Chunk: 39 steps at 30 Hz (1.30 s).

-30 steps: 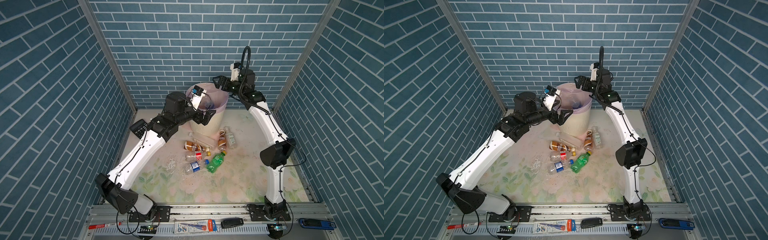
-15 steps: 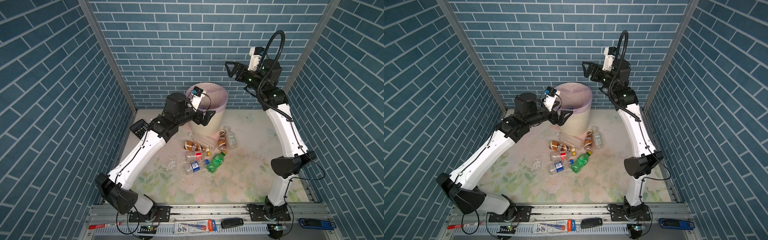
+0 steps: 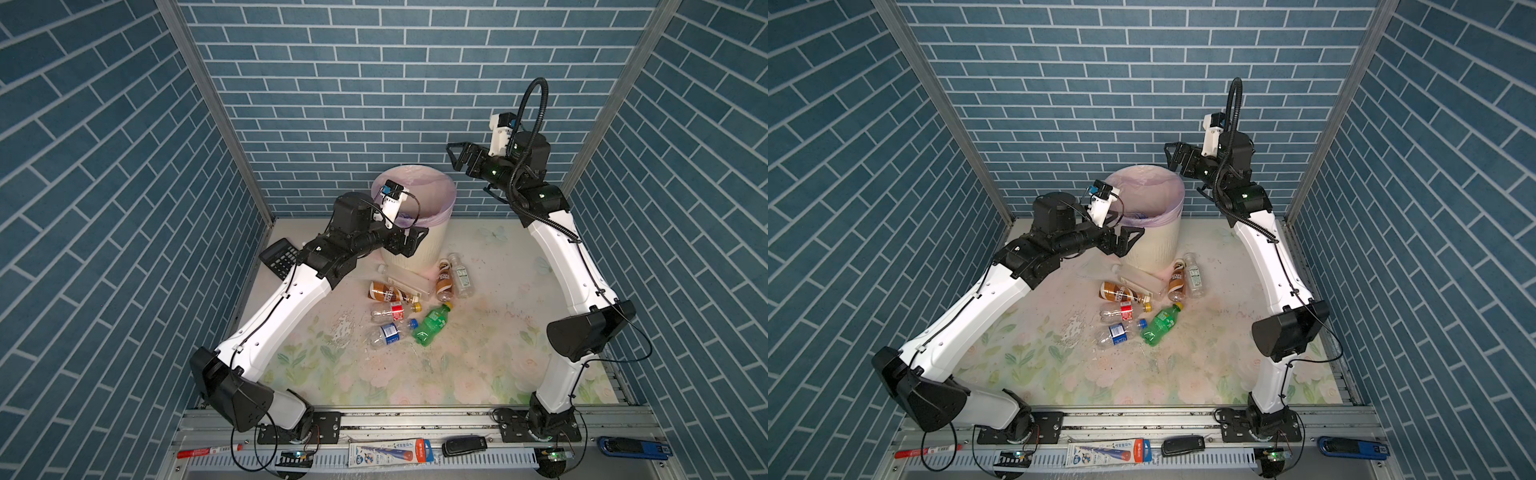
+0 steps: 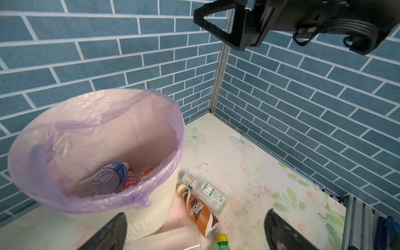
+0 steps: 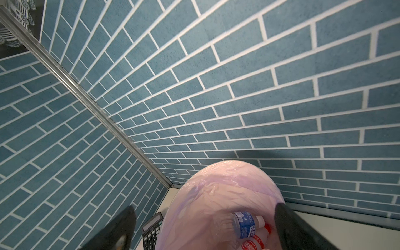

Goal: Throw the plastic bottles in the bin
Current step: 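Lower the left gripper onto the blue-cap water bottle while the right gripper withdraws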

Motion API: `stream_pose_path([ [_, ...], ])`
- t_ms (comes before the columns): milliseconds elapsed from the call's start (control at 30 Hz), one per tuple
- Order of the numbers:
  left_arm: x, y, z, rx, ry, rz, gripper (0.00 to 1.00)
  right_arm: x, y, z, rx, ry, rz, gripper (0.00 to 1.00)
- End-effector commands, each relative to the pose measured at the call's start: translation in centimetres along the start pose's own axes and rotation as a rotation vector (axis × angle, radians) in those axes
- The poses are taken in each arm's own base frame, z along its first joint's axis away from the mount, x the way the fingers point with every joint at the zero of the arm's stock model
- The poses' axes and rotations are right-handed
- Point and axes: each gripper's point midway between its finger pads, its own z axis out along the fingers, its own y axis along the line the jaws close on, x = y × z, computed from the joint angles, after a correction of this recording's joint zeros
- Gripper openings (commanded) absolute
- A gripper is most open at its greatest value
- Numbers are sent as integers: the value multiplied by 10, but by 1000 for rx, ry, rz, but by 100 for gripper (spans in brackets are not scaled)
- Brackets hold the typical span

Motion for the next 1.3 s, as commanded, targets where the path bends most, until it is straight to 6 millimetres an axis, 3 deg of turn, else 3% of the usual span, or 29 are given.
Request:
stream_pose_path([
  [0,1,5,-8,-24,-10,-55,99,-18,15,-29,-30,-52,-34,99],
  [200,27,13,-13,-68,25,-144,99,-2,11,-52,-8,-29,-40,99],
  [433,75,27,-22,-161,90,-292,99,39,-4,-78,31,23,-34,99],
  [633,137,36,-28,-229,208,-389,99,90,-24,-101,76,91,-32,99],
  [867,217,21,-29,-152,358,-443,99,159,-38,-130,102,223,-9,99],
  [1100,271,17,-44,-154,392,-490,99,234,-54,-143,139,391,-8,99],
  [1267,305,22,-47,-196,439,-475,99,272,-58,-145,136,463,-5,99],
])
